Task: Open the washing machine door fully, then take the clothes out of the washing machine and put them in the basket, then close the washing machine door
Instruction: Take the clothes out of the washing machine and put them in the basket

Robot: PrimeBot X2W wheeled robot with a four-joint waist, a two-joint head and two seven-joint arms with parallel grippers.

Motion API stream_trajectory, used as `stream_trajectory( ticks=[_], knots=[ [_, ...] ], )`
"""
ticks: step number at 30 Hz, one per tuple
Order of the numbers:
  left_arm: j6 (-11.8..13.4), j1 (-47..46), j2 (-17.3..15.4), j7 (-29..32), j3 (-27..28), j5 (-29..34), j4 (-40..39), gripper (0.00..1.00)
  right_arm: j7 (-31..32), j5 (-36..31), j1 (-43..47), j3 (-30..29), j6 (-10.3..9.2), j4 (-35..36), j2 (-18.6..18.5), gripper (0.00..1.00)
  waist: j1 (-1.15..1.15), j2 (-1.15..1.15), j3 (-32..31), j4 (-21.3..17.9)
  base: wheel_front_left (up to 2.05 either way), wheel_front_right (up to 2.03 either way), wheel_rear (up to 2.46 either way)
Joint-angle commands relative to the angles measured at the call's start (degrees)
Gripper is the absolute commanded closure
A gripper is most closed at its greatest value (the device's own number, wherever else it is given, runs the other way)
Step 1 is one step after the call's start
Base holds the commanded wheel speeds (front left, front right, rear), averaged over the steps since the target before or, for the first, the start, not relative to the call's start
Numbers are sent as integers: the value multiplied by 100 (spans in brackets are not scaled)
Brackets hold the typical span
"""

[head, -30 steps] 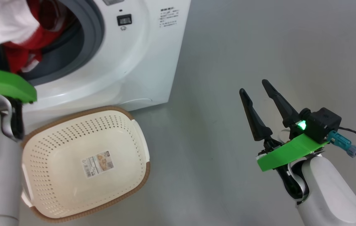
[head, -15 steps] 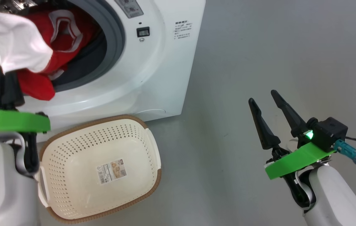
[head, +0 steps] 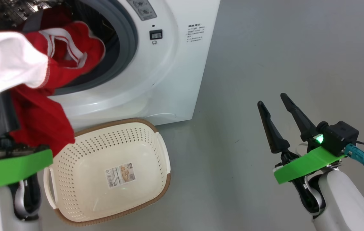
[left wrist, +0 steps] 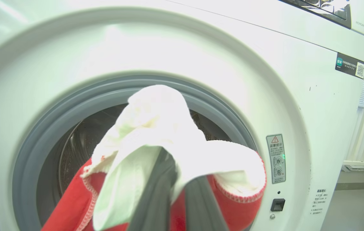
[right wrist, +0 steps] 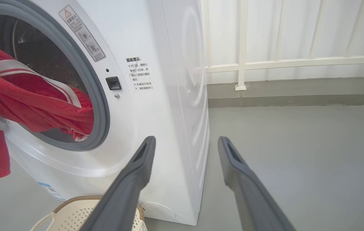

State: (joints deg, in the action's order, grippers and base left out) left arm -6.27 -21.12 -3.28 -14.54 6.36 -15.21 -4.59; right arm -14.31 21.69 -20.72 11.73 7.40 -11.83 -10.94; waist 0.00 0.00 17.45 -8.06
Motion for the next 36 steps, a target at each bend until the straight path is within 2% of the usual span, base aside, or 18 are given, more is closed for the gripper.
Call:
stream_trajectory(
  ticks=[1, 6, 8, 10, 14, 20, 26, 36],
  knots=[
    [60, 119, -88, -46, 157, 70, -500, 100, -69, -14, 168, 53, 9, 159, -36, 0, 0, 0, 19, 15, 0, 0, 0],
    [175, 431, -30, -46, 22, 94, -1092, 100, -69, -23, 165, 44, 9, 185, -34, 0, 0, 0, 58, 26, 0, 0, 0],
    [224, 580, -13, -46, -102, 97, -1195, 96, -69, -25, 158, 51, 9, 186, -32, 0, 0, 0, 84, 23, 0, 0, 0],
    [271, 702, -2, -45, -207, 94, -1175, 100, -69, -25, 148, 56, 9, 189, -32, 0, 0, 0, 106, 19, 0, 0, 0],
    [340, 869, 14, -45, -374, 9, -873, 100, -69, -20, 109, 73, 9, 192, -27, 0, 0, 0, 168, -4, 0, 0, 0],
    [328, 943, 25, -45, -529, -25, 110, 100, -69, -17, 34, 74, 9, 205, -7, 0, 0, 0, 294, -63, 0, 0, 0],
    [187, 680, 30, -46, -528, -139, 1375, 100, -69, -7, -53, 67, 9, 215, 31, 0, 0, 0, 471, -143, 0, 0, 0],
    [-16, -125, -115, -46, -512, 254, 3455, 100, -69, -4, -239, 74, 9, 251, 118, 0, 0, 0, 823, -294, 0, 0, 0]
  ],
)
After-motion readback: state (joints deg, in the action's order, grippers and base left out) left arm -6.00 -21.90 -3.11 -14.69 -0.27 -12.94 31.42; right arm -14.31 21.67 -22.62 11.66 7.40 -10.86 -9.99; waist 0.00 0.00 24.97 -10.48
